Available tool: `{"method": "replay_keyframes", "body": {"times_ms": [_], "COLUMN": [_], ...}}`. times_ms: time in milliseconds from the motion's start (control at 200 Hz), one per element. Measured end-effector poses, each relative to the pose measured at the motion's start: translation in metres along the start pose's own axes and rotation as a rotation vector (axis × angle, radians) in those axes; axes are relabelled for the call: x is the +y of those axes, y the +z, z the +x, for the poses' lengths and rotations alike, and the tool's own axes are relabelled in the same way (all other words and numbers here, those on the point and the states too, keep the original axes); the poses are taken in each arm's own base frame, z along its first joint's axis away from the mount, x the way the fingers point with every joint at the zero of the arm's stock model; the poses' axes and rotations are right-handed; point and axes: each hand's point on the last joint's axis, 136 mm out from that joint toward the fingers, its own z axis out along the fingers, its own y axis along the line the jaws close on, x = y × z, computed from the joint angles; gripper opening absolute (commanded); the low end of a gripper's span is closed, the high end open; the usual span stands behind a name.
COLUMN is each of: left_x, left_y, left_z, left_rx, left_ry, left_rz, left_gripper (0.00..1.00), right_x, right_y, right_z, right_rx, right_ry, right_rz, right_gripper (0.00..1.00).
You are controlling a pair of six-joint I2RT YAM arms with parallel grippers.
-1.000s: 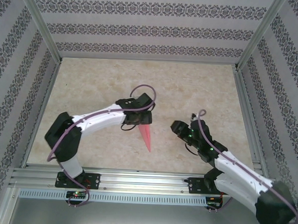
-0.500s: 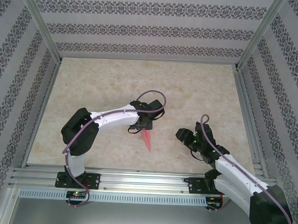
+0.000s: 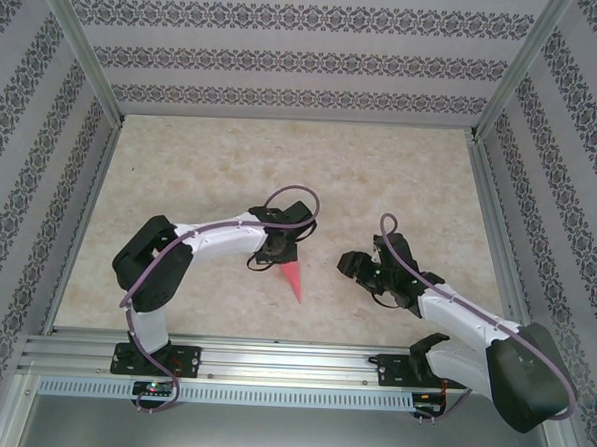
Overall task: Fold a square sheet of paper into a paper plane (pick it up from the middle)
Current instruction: Move a paper plane to the center of the table.
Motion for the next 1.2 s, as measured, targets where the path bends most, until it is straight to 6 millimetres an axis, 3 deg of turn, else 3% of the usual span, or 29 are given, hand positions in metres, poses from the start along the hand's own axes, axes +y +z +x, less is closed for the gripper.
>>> {"method": "replay_keyframes", "body": {"times_ms": [285, 535, 904, 1199], "left_x": [0.022, 0.021, 0.012, 0.012], "left_y": [-0.003, 0.000, -0.002, -0.002], "left_z": [0.000, 0.002, -0.003, -0.003], "left_rx": [-0.023, -0.026, -0.042, -0.044], "left_ry": [-0.076, -0.100, -0.099, -0.096], "left_rz": [0.121, 0.202, 0.251, 0.251], "left_gripper": [0.00, 0.00, 0.00, 0.00], "right_x": [0.044, 0.082, 0.087, 0.102], "right_y": [0.021, 0.048, 0.076, 0.086], "right_z": [0.015, 0.036, 0.053, 0.063], "right_rx": [0.103, 0.202, 0.284, 0.322], "right_ry": [-0.124, -0.229, -0.262, -0.287], "right_rz": [-0.070, -0.114, -0.142, -0.193], "right_gripper": [0.57, 0.57, 0.54, 0.53]}}
